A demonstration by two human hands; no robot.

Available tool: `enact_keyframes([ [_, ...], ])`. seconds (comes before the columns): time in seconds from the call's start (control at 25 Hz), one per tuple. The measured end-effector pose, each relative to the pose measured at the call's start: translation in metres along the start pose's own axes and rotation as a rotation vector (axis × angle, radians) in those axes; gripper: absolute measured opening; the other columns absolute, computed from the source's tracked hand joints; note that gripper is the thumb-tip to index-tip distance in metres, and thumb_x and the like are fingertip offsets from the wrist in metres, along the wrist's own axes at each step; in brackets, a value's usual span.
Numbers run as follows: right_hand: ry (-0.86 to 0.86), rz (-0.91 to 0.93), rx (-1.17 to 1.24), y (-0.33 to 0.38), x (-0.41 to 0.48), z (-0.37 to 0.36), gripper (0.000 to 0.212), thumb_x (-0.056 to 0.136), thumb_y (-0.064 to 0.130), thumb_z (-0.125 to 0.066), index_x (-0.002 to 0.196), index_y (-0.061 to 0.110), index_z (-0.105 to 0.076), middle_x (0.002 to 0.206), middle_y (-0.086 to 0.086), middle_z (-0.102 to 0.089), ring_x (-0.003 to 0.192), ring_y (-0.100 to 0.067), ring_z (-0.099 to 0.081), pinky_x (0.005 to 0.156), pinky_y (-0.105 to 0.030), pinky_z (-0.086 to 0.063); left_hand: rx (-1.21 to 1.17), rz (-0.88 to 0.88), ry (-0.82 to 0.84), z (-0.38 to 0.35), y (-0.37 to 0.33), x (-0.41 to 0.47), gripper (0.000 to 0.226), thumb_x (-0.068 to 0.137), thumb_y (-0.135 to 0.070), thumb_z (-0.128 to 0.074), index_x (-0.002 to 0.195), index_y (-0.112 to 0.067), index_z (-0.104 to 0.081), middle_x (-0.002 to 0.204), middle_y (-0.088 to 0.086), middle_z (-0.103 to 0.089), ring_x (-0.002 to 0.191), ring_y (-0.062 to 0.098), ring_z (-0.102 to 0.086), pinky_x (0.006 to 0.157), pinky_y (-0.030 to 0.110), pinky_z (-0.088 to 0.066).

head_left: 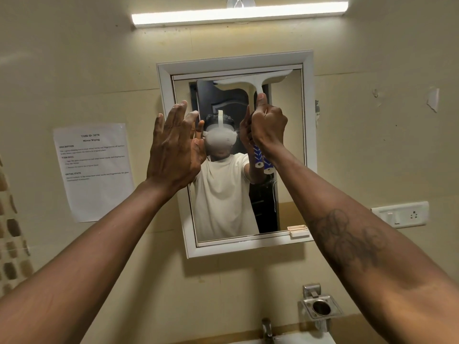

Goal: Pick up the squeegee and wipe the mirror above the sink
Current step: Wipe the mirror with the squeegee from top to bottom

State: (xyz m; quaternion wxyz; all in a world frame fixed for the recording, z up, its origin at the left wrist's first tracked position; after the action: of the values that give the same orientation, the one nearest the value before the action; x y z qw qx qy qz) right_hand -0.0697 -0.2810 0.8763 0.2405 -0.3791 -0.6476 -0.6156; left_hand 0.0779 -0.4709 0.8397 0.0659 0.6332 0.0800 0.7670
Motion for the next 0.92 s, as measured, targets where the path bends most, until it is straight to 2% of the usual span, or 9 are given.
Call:
enact_keyframes([
  [0.08,-0.004,0.014,0.006,-0.003,0.001,-0.003,0.065,0.113,0.037,-0.036,0.076,-0.006,-0.067,0.054,0.001,-0.058,0.043,0.0,-0.053,0.045,-0.011,-0.041,-0.006,0.006,0.007,-0.004,0.0,0.002,0.072,0.094,-0.029,-0.073,0.156,-0.012,-0.039,0.169,0.015,-0.03,0.16,0.029,-0.024,0.131,0.054,-0.014],
  [0.32,-0.031,0.058,-0.05,-0.011,0.001,-0.003,0.064,0.114,0.034,-0.033,0.072,0.0,-0.067,0.053,0.007,-0.054,0.045,0.003,-0.054,0.044,-0.01,-0.038,-0.025,0.014,-0.019,-0.006,0.006,0.002,0.065,0.096,-0.028,-0.063,0.154,-0.012,-0.039,0.169,0.016,-0.03,0.16,0.031,-0.024,0.131,0.054,-0.013],
  [0.52,-0.029,0.052,-0.05,-0.03,-0.014,0.002,0.064,0.114,0.035,-0.033,0.075,-0.003,-0.068,0.056,-0.004,-0.059,0.044,-0.004,-0.052,0.044,-0.011,-0.034,-0.023,0.029,-0.004,-0.009,0.007,-0.002,0.068,0.095,-0.028,-0.069,0.154,-0.011,-0.04,0.169,0.016,-0.029,0.16,0.031,-0.023,0.132,0.053,-0.012],
  [0.68,-0.042,0.036,-0.063,-0.042,-0.031,0.003,0.062,0.114,0.038,-0.032,0.066,0.013,-0.062,0.051,0.011,-0.053,0.049,-0.003,-0.057,0.047,-0.02,-0.04,-0.024,0.021,-0.007,-0.006,0.004,-0.005,0.067,0.096,-0.03,-0.067,0.154,-0.011,-0.039,0.169,0.017,-0.03,0.16,0.032,-0.024,0.13,0.057,-0.016],
  [0.8,-0.04,0.061,-0.076,-0.061,-0.054,0.01,0.063,0.113,0.041,-0.03,0.058,0.026,-0.056,0.047,0.012,-0.055,0.051,-0.006,-0.06,0.05,-0.024,-0.045,-0.012,0.028,0.02,-0.006,0.006,-0.01,0.067,0.097,-0.032,-0.065,0.155,-0.01,-0.039,0.17,0.017,-0.027,0.16,0.033,-0.022,0.13,0.059,-0.015],
  [0.88,-0.025,0.079,-0.077,-0.075,-0.072,0.012,0.063,0.113,0.043,-0.028,0.057,0.027,-0.054,0.053,0.013,-0.06,0.05,-0.005,-0.06,0.049,-0.021,-0.044,-0.001,0.043,0.042,-0.008,0.008,-0.014,0.07,0.096,-0.031,-0.07,0.156,-0.009,-0.039,0.171,0.016,-0.026,0.161,0.032,-0.021,0.13,0.058,-0.014],
  [0.92,-0.025,0.085,-0.084,-0.079,-0.078,0.013,0.064,0.112,0.044,-0.028,0.056,0.027,-0.054,0.055,0.013,-0.061,0.05,-0.004,-0.059,0.048,-0.014,-0.041,-0.004,0.044,0.049,-0.008,0.007,-0.015,0.071,0.096,-0.03,-0.072,0.156,-0.009,-0.04,0.171,0.016,-0.025,0.161,0.032,-0.02,0.13,0.058,-0.014],
])
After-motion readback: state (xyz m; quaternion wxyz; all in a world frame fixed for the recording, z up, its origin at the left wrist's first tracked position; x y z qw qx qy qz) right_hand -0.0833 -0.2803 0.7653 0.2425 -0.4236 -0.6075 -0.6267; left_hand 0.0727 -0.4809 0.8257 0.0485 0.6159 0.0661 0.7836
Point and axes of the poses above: each hand's wrist, its own x-axis towards the middle knuckle, its own z-axis out of the back of the hand, y = z × x, the point moved 5 cm from there along x, towards the middle knuckle
